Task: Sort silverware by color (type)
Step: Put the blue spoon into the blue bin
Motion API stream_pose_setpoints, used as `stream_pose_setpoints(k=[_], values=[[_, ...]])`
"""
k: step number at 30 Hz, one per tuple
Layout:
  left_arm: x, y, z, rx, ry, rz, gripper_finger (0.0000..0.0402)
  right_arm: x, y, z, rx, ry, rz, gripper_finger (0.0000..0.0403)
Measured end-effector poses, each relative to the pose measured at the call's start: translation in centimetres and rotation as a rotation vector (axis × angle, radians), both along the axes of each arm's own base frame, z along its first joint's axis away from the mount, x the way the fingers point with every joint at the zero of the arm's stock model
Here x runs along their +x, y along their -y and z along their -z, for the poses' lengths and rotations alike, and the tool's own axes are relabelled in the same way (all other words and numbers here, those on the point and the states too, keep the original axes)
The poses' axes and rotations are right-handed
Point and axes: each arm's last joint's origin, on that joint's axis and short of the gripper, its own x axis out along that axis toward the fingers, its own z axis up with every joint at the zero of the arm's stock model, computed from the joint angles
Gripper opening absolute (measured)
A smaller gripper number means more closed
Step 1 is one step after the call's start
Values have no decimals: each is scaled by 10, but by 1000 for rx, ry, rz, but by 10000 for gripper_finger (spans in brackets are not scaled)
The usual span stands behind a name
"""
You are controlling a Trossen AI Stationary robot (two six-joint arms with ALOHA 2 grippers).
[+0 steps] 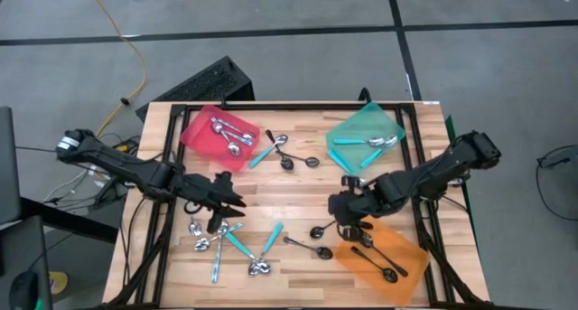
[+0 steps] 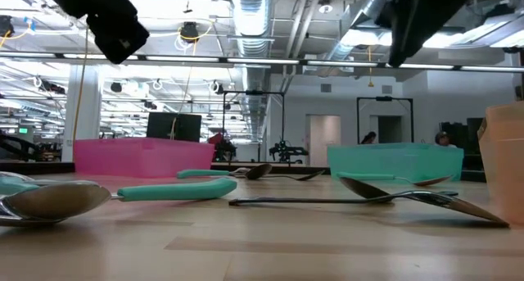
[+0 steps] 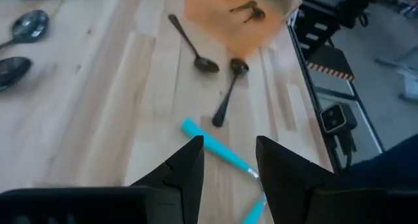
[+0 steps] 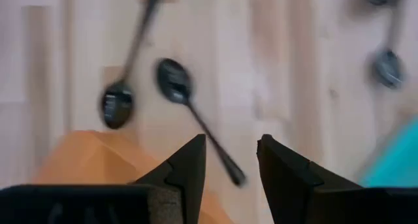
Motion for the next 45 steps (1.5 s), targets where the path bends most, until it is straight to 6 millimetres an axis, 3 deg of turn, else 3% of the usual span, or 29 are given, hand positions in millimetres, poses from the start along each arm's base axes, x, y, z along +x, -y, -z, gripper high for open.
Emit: stream_pose_setpoints(k=[5,15,21,27,36,45], values=[[7,16,14,-42,-88,39,122,3,3,15,19,22,5,159],[3,52,47,-27,-309,151,122,7,3,13,52,66,39,159],[-3,68,59,-64,-403,89,122,9,4,12,59,82,45,159],[-9,81,65,117,-345,184,122,11,8,12,59,85,59,159],[0,80,69,411,-215,236,122,11,9,12,72,88,86,159],[11,78,67,417,-157,349,122,12,9,12,86,93,109,159]])
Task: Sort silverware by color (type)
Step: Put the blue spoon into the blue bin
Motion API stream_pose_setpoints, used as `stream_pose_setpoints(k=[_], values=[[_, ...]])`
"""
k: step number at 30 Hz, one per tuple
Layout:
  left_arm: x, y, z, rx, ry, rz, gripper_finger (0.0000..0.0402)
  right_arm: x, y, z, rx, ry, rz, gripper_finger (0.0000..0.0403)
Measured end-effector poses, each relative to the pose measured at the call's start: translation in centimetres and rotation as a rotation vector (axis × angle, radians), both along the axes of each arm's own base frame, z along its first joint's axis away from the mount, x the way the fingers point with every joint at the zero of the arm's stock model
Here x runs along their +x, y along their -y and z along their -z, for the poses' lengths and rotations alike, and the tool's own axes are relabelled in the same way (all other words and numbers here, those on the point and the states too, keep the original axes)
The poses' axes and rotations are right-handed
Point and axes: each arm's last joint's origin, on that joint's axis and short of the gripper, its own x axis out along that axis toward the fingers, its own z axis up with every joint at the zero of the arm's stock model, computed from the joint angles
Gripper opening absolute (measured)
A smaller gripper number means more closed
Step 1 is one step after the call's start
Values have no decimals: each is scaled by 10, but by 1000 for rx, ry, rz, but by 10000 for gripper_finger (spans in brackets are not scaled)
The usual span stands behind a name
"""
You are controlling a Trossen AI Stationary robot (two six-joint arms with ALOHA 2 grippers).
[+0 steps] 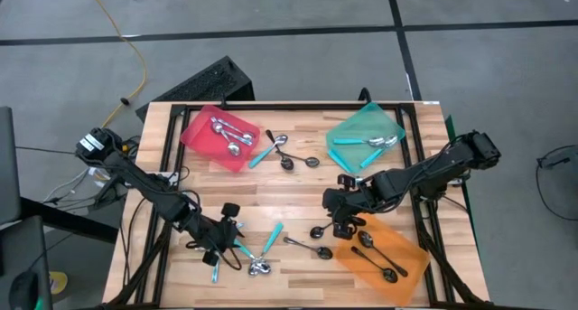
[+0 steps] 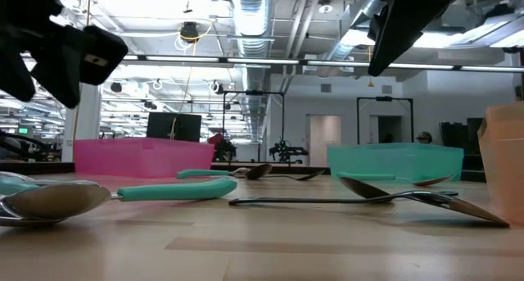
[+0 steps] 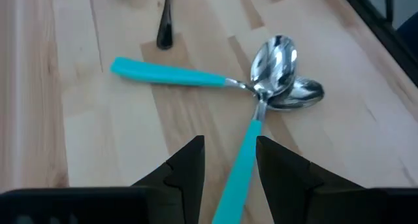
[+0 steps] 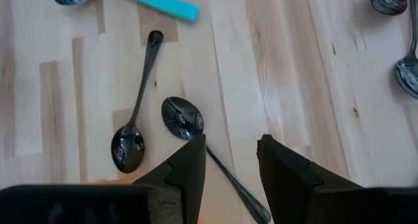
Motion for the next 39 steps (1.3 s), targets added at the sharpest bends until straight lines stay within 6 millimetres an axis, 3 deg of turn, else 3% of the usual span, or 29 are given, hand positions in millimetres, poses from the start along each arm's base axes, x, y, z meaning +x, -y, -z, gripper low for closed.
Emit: stream_pose_setpoints(k=[9,25,39], values=[[0,-4,9,-42,23,61,131,2,0,-1,8,21,2,159],[0,-2,15,-3,73,152,210,2,0,-1,31,21,43,159],[12,7,45,-47,-13,186,215,2,0,-1,35,26,47,159]])
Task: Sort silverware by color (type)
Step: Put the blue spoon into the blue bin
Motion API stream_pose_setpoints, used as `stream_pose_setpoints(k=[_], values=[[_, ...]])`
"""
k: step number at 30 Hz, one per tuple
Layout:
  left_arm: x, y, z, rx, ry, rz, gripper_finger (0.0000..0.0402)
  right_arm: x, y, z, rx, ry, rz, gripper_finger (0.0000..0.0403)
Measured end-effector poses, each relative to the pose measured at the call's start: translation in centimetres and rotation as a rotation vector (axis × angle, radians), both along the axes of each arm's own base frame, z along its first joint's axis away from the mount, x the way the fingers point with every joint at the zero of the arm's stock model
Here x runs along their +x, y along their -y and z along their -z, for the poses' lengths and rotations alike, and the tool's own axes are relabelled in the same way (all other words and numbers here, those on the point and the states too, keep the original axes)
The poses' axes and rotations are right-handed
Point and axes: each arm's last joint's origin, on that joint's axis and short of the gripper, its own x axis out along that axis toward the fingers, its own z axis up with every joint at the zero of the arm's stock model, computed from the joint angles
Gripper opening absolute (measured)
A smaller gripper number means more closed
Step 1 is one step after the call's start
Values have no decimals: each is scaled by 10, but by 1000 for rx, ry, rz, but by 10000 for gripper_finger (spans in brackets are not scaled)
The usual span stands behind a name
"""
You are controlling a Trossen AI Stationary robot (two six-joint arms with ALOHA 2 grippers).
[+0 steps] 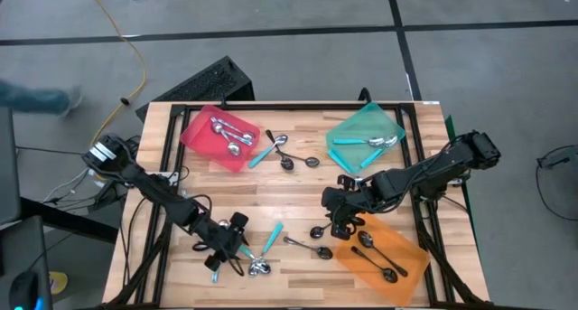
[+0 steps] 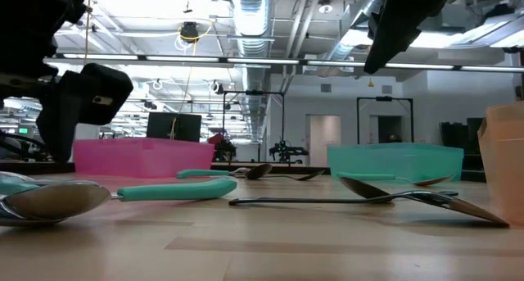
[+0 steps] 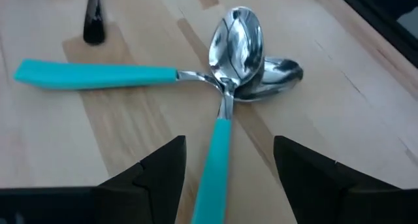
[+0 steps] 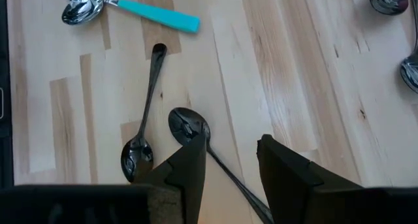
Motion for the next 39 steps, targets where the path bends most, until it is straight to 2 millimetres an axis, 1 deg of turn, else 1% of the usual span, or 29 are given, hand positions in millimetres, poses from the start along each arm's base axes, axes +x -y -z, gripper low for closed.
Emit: stream_pose_setpoints(k=[4,8,11,15,17,19,23,26,27,30,39], values=[[1,0,6,14,-21,0,214,0,0,0,1,3,0,159],[1,1,21,43,-76,5,214,1,0,0,2,7,0,159],[3,2,29,50,-99,-4,214,1,0,0,6,6,5,159],[3,2,32,77,-101,-26,206,0,0,0,20,6,27,159],[3,2,32,81,-99,-23,191,0,0,0,22,6,30,159],[3,2,32,82,-98,-24,168,0,0,0,22,6,30,159],[3,2,33,77,-105,-37,103,0,0,0,22,6,30,159],[4,0,33,43,-122,-104,49,0,0,0,22,6,29,159],[5,-1,33,19,-135,-135,37,0,0,0,22,6,30,159],[7,-3,33,-45,-164,-187,36,0,0,0,22,6,29,159],[7,-3,32,-76,-170,-229,36,1,0,0,22,8,30,159]])
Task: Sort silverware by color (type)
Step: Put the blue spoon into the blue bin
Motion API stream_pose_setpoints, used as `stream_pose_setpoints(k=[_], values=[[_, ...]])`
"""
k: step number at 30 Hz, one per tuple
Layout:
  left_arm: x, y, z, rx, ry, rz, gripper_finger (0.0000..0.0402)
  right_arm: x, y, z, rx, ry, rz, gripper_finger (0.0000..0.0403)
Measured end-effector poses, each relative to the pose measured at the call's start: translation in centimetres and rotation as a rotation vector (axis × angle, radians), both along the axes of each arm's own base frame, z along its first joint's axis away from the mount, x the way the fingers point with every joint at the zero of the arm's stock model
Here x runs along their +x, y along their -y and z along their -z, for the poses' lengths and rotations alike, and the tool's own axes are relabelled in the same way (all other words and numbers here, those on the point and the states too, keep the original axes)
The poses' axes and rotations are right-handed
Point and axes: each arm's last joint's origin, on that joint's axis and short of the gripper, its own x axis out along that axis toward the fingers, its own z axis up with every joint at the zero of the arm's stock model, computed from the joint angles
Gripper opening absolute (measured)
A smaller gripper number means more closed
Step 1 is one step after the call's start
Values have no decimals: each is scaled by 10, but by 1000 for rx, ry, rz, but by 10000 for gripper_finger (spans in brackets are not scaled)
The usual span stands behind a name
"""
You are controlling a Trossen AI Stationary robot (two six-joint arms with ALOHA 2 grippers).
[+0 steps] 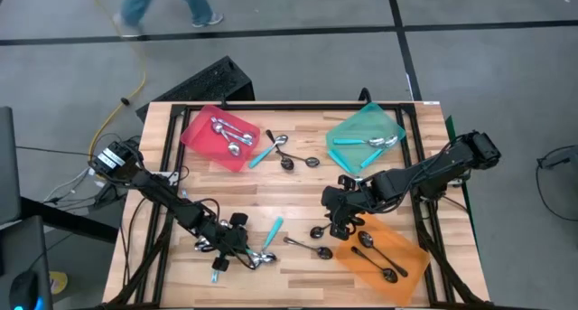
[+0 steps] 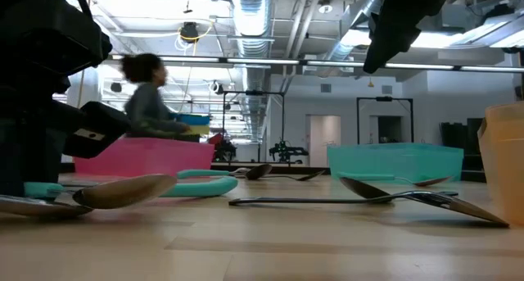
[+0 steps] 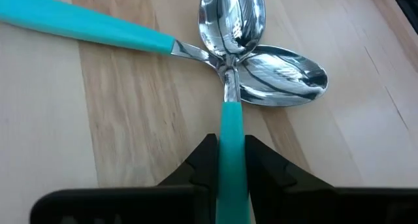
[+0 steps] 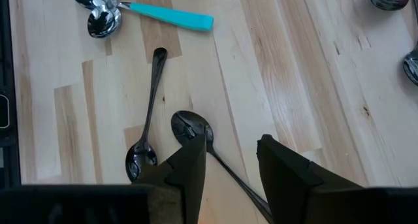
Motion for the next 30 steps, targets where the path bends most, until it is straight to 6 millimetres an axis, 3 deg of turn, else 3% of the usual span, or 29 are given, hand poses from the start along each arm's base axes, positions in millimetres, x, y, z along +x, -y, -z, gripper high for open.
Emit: stream_pose_setpoints(k=[18,24,30], values=[[-16,-18,-29,70,-24,-66,36,4,-1,-3,3,57,29,159],[-20,-25,-58,82,127,-136,37,5,0,-3,-18,77,72,159],[-22,-42,-89,99,330,-370,37,13,1,-10,-58,213,167,159]])
